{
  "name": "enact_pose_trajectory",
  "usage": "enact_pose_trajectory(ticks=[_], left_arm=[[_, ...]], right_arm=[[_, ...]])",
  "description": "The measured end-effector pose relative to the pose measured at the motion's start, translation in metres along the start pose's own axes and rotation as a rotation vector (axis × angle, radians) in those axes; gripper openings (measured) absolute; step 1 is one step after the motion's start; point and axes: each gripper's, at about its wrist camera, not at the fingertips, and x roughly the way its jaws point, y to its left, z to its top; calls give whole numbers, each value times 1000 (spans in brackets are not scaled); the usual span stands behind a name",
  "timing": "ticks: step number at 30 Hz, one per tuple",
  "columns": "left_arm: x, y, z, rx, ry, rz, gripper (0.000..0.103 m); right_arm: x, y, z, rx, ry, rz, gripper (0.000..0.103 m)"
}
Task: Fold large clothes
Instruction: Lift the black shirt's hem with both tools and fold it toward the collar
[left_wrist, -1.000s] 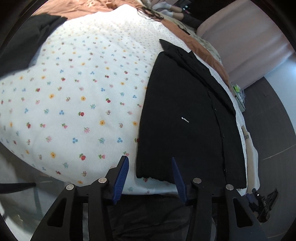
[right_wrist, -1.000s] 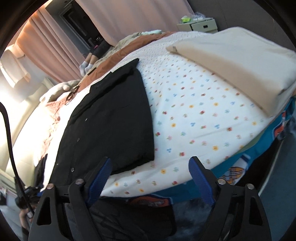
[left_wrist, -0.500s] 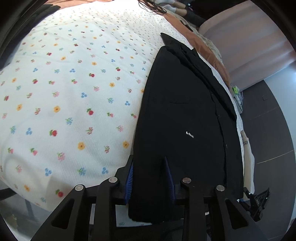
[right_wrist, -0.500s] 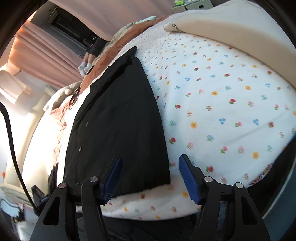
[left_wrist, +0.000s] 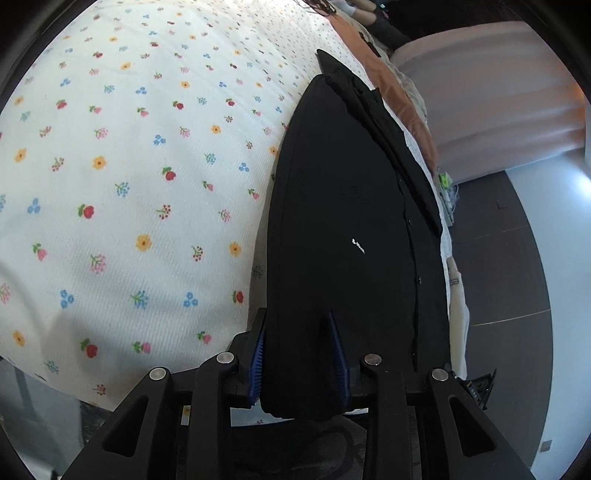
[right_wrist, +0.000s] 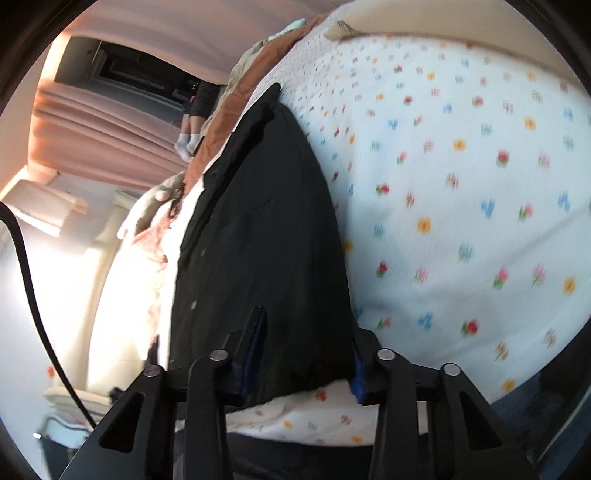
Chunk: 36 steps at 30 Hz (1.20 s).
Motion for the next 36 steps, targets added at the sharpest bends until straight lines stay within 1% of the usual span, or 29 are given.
enact_pose_trajectory(ticks=[1,3,5,6,7,8,9,11,13,16,19,30,36], left_arm=[[2,1,0,0,1,-2,32],[6,2,3,-5,-3,-17,32],[8,2,6,-3,-12,-21,32],[9,0,7,-3,-16,-18,32],[8,-1,7,4,-18,-11,32],[7,-2,5,15,-25,3,24],[6,-3,3,24,-27,14,14],[1,-3,0,26,-41,-3,11],[-8,-6,-2,43,-68,-23,9],[-24,-18,-4,78,-112,-55,8],[-41,-26,-4,88,-145,-82,8],[-109,-49,-8,96,-236,-185,7],[-147,-58,-24,111,-276,-218,7]], right_arm=[[1,-1,-2,10,4,11,38],[4,0,-4,14,5,4,37],[8,4,-4,15,3,-10,27],[11,7,-2,19,2,-15,25],[14,8,-1,27,-4,-23,19],[16,8,-1,34,-10,-27,12],[17,9,0,37,-19,-36,12],[17,13,-2,31,-44,-48,9],[12,18,-5,13,-69,-42,8],[-1,24,-6,-1,-97,-10,7],[-14,39,-6,-36,-124,12,7],[-63,95,-10,-117,-177,109,7],[-89,115,-24,-142,-189,147,7]])
